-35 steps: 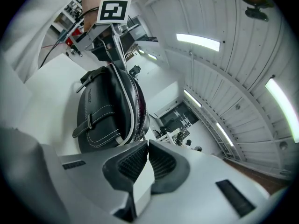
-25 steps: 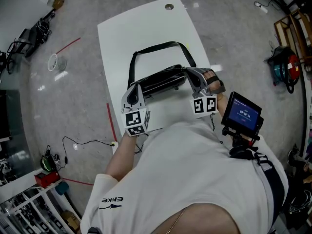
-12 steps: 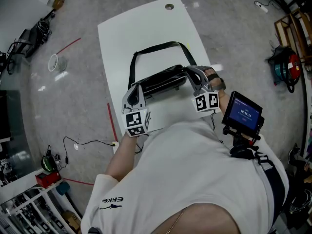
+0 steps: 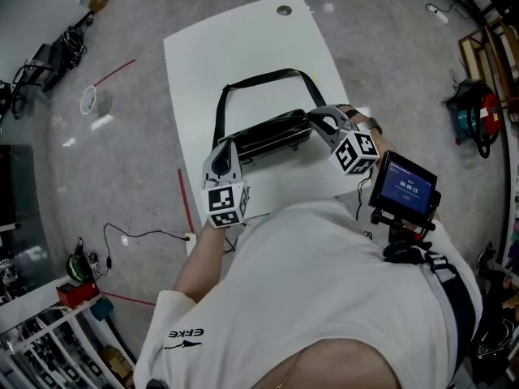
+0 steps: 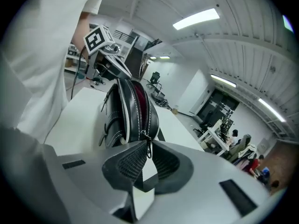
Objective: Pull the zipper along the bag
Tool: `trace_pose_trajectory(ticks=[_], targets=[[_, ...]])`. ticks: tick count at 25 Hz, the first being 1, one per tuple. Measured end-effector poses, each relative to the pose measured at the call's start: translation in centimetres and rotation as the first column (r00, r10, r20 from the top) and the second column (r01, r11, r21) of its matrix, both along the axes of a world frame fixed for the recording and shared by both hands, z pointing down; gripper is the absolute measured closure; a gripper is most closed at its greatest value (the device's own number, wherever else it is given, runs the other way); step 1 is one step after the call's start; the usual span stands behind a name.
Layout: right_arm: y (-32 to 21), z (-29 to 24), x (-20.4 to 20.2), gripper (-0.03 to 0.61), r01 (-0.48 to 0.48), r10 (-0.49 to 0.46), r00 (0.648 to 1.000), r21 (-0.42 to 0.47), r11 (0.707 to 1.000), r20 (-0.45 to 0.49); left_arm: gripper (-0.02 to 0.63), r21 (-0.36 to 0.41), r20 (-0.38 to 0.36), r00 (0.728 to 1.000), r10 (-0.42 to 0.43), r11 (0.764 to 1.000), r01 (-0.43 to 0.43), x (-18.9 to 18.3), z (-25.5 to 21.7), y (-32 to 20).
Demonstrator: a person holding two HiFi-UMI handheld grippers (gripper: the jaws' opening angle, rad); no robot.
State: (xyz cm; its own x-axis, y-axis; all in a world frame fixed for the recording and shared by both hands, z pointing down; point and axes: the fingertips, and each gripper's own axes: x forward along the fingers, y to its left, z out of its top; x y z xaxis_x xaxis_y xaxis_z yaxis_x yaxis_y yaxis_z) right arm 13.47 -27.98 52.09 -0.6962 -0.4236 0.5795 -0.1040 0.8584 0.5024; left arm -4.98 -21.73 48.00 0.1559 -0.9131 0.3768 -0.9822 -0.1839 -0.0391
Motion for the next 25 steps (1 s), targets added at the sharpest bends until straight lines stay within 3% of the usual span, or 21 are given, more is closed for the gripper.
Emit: trace_pose_trajectory(ticks=[5, 8, 13, 17, 25], targets=[[0.1, -0.1, -0.6, 0.563, 0.07, -0.072, 0.997, -0.088, 0.994, -0.025, 0.611, -0.008, 0.008, 1.0, 0.007, 1.0, -0.007, -0.1, -0.5, 0.3], [0.5, -0.1, -0.8, 0.563, 0.095, -0.099, 0.994, -0.087, 0.992, -0.043, 0.611, -0.007, 0.01, 1.0, 0.003, 1.0, -0.003, -0.2, -0.5, 0.7], [0.5, -0.9, -0.9, 0.565, 0.037, -0.032, 0.998, 0.081, 0.996, -0.052, 0.611, -0.008, 0.005, 1.0, -0.004, 1.0, 0.004, -0.4, -0.5, 0.9], [-0.1, -1.5, -0.7, 0.565, -0.066, 0.069, 0.998, 0.225, 0.972, -0.006, 0.611, -0.005, 0.003, 1.0, -0.001, 1.0, 0.001, -0.5, -0.4, 0.2], [-0.9, -2.7, -0.2, 0.565, -0.199, 0.196, 0.98, 0.328, 0.923, 0.043, 0.611, -0.009, 0.003, 1.0, 0.012, 1.0, -0.012, 0.2, 0.0, -1.1]])
